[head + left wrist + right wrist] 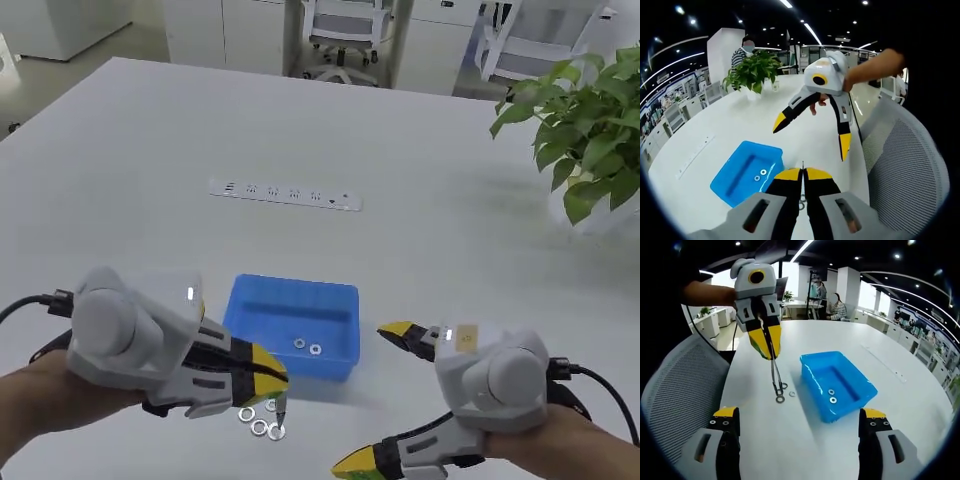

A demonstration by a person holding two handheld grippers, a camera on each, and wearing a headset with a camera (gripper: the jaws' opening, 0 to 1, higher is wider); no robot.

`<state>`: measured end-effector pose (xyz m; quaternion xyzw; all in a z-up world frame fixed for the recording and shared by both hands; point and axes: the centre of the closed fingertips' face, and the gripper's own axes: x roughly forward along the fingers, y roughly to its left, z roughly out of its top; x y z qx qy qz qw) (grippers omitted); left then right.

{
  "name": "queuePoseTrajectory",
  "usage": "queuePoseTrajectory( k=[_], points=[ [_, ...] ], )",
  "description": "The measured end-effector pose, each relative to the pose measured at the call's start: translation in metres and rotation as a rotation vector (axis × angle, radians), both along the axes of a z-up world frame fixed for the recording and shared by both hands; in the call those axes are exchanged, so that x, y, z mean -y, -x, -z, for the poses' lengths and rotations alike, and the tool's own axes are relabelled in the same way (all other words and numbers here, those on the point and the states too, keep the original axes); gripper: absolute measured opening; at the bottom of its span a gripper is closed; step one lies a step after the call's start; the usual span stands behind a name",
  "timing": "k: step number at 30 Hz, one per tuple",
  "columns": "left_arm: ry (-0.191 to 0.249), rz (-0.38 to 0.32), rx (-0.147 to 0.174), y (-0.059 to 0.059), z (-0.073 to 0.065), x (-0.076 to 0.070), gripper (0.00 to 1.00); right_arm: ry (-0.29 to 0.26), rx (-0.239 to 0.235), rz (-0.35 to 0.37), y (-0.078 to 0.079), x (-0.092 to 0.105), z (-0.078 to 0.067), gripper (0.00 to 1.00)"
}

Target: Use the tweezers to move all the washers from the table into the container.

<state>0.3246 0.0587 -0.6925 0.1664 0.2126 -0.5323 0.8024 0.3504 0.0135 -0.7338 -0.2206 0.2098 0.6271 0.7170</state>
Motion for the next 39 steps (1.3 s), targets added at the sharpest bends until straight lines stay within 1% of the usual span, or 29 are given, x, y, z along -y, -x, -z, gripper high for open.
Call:
queuePoseTrajectory(
  k=[9, 12, 13, 23, 31, 35, 37, 39],
  points=[
    [0.001, -0.004, -0.018, 0.003, 0.007, -0.001, 0.05, 0.004, -0.013, -0.001, 0.004, -0.001, 0.004, 0.99],
    [0.002, -0.007, -0.02, 0.003, 0.008, 0.0, 0.05, 0.006, -0.016, -0.004, 0.006, -0.001, 0.005, 0.99],
    [0.009, -0.01, -0.019, 0.003, 0.008, 0.0, 0.05, 0.006, -0.017, -0.004, 0.006, -0.001, 0.005, 0.99],
    [0.013, -0.01, -0.019, 0.003, 0.005, 0.001, 0.05, 0.01, -0.018, -0.004, 0.007, 0.0, 0.006, 0.98],
    [0.013, -0.009, -0.028, 0.004, 0.007, 0.002, 0.05, 0.014, -0.018, -0.01, 0.008, 0.001, 0.007, 0.98],
    [0.006, -0.006, -0.024, 0.005, 0.009, 0.003, 0.05, 0.013, -0.017, -0.014, 0.008, 0.0, 0.007, 0.97],
    [0.01, -0.009, -0.024, 0.005, 0.009, 0.003, 0.05, 0.013, -0.016, -0.021, 0.01, -0.001, 0.007, 0.97],
    [0.009, -0.008, -0.024, 0.005, 0.009, 0.003, 0.05, 0.011, -0.012, -0.033, 0.011, -0.002, 0.007, 0.95]
  ],
)
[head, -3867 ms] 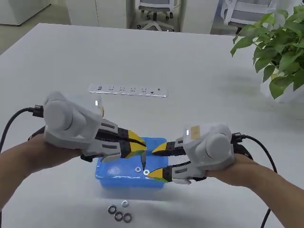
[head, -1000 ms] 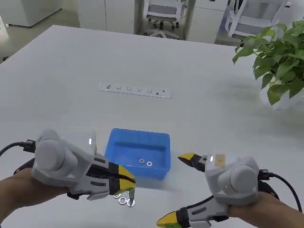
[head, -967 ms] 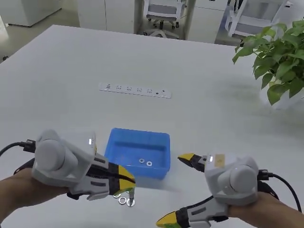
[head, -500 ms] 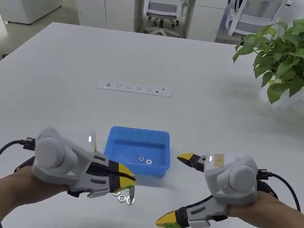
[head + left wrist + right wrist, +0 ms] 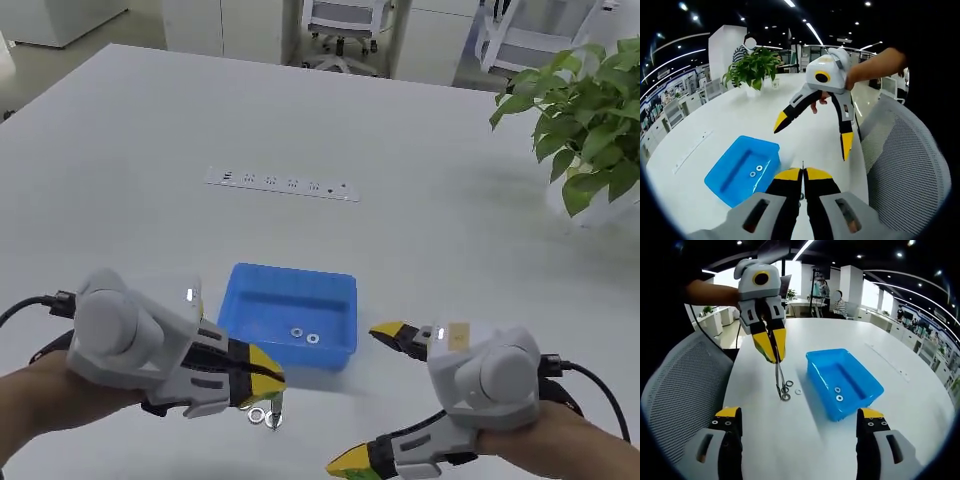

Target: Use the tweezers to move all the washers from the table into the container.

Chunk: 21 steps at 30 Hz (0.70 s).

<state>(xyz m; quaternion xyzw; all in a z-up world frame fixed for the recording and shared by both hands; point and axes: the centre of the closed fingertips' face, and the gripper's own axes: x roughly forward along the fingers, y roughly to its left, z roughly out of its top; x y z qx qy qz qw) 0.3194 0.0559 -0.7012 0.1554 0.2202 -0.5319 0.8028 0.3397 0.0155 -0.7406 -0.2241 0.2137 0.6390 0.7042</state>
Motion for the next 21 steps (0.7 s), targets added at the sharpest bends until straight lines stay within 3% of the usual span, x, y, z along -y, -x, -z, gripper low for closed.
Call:
queuePoseTrajectory(
  k=[10, 21],
  points=[
    [-0.006, 0.014, -0.002, 0.002, 0.0, -0.001, 0.05, 0.01, -0.006, -0.077, 0.008, -0.008, 0.004, 0.78],
    [-0.013, 0.043, -0.008, 0.002, 0.001, -0.001, 0.05, 0.035, 0.029, -0.189, 0.014, -0.024, 0.011, 0.53]
  ],
)
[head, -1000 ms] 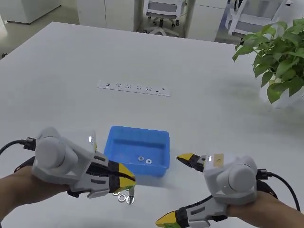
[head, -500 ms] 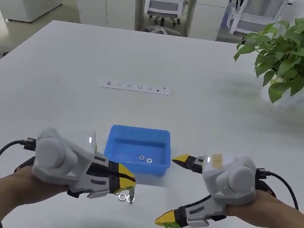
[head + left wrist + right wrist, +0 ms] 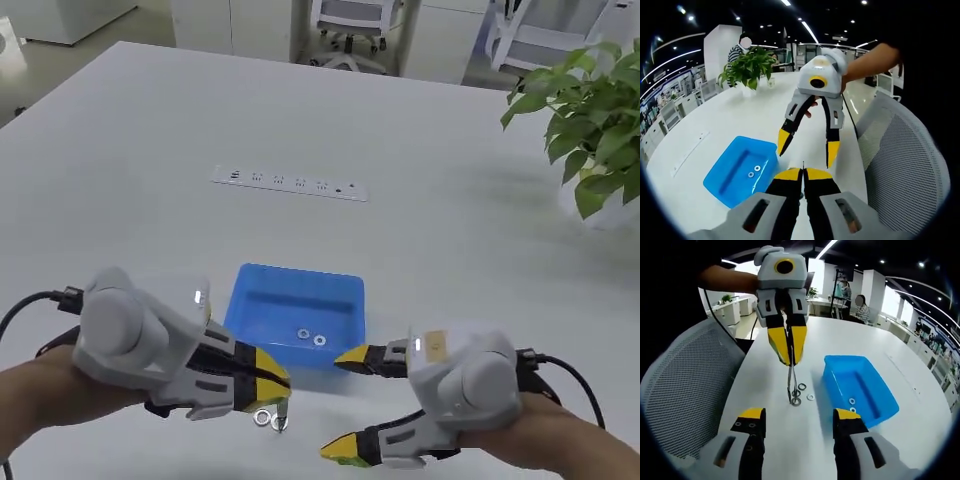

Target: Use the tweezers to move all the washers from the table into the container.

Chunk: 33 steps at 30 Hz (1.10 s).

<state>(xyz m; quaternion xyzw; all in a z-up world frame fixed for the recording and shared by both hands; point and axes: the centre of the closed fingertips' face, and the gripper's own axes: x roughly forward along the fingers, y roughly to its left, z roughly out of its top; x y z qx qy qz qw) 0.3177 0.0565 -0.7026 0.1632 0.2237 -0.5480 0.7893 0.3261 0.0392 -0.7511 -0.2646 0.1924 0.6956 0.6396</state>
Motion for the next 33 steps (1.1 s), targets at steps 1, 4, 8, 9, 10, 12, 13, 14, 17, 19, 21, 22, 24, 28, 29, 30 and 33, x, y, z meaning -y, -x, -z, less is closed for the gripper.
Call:
queuePoseTrajectory(
  k=[1, 4, 8, 9, 10, 12, 13, 14, 17, 19, 21, 22, 24, 28, 29, 30, 33],
  points=[
    [0.0, 0.003, -0.001, 0.0, 0.0, 0.001, 0.05, 0.002, 0.008, -0.013, 0.0, -0.002, 0.0, 0.52],
    [-0.003, 0.008, -0.003, 0.0, 0.0, 0.001, 0.05, 0.002, 0.019, -0.043, 0.001, -0.006, 0.001, 0.45],
    [-0.005, 0.015, -0.004, -0.001, 0.0, 0.001, 0.05, 0.013, 0.025, -0.081, 0.004, -0.013, 0.005, 0.38],
    [-0.006, 0.019, -0.006, -0.001, 0.0, 0.001, 0.05, 0.015, 0.024, -0.087, 0.005, -0.014, 0.006, 0.37],
    [-0.007, 0.021, -0.006, -0.001, 0.0, 0.002, 0.05, 0.016, 0.023, -0.098, 0.007, -0.016, 0.006, 0.36],
    [-0.008, 0.024, -0.008, 0.0, 0.0, 0.002, 0.05, 0.022, 0.025, -0.11, 0.008, -0.019, 0.009, 0.33],
    [-0.009, 0.025, -0.007, 0.0, 0.0, 0.003, 0.05, 0.024, 0.03, -0.116, 0.008, -0.02, 0.01, 0.32],
    [-0.01, 0.026, -0.008, 0.0, -0.001, 0.003, 0.05, 0.025, 0.03, -0.121, 0.009, -0.021, 0.01, 0.3],
    [-0.01, 0.03, -0.01, 0.0, -0.001, 0.003, 0.05, 0.019, 0.023, -0.133, 0.011, -0.027, 0.011, 0.27],
    [-0.008, 0.033, -0.012, 0.0, -0.001, 0.004, 0.05, 0.018, 0.021, -0.143, 0.012, -0.031, 0.012, 0.24],
    [-0.01, 0.036, -0.011, 0.001, -0.001, 0.004, 0.05, 0.016, 0.02, -0.15, 0.013, -0.035, 0.013, 0.22],
    [-0.011, 0.038, -0.011, 0.001, -0.001, 0.004, 0.05, 0.015, 0.016, -0.152, 0.013, -0.036, 0.013, 0.21],
    [-0.014, 0.043, -0.011, 0.0, -0.001, 0.005, 0.05, 0.012, 0.015, -0.157, 0.013, -0.04, 0.014, 0.18],
    [-0.017, 0.05, -0.012, 0.0, 0.0, 0.005, 0.05, 0.015, 0.012, -0.172, 0.014, -0.044, 0.016, 0.14],
    [-0.017, 0.052, -0.014, 0.0, 0.0, 0.004, 0.05, 0.016, 0.013, -0.173, 0.014, -0.045, 0.017, 0.13],
    [-0.019, 0.054, -0.013, 0.0, 0.0, 0.004, 0.05, 0.02, 0.01, -0.18, 0.015, -0.045, 0.018, 0.13],
    [-0.019, 0.056, -0.014, -0.001, 0.001, 0.003, 0.05, 0.033, 0.029, -0.202, 0.017, -0.046, 0.02, 0.11]
  ],
)
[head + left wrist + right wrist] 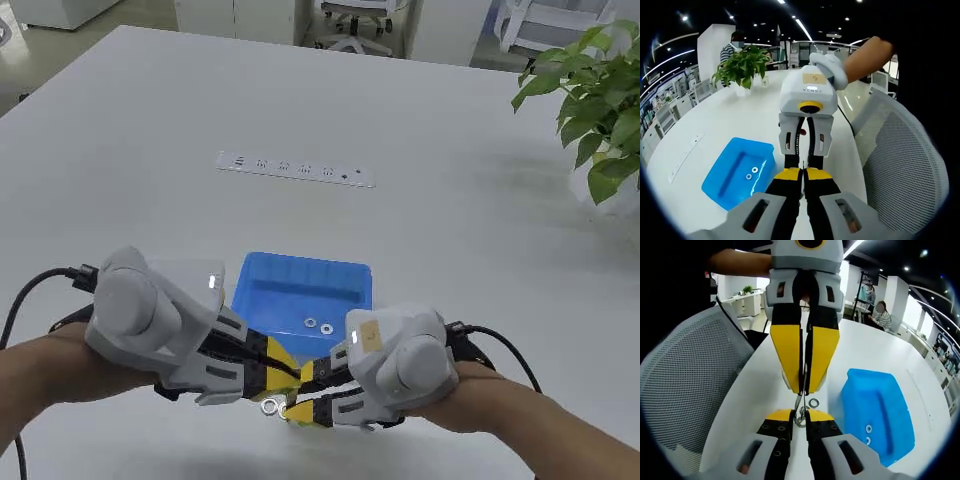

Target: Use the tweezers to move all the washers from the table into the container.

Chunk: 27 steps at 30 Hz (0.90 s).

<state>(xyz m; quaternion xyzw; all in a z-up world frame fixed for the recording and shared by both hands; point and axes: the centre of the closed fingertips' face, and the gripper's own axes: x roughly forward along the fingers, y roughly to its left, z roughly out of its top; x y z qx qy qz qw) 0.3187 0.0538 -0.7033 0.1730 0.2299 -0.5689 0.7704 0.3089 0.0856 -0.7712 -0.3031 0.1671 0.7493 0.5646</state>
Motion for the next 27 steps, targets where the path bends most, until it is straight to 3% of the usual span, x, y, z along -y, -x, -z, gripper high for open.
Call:
queuePoseTrajectory(
  k=[22, 27],
  points=[
    [-0.011, 0.019, 0.007, 0.0038, -0.0004, -0.0014, 0.06, 0.031, -0.034, 0.024, 0.002, -0.0018, 0.0016, 0.08],
    [0.012, 0.005, 0.013, 0.0026, -0.0045, -0.0033, 0.06, 0.029, -0.035, 0.028, 0.001, -0.0027, -0.0023, 0.08]
  ],
)
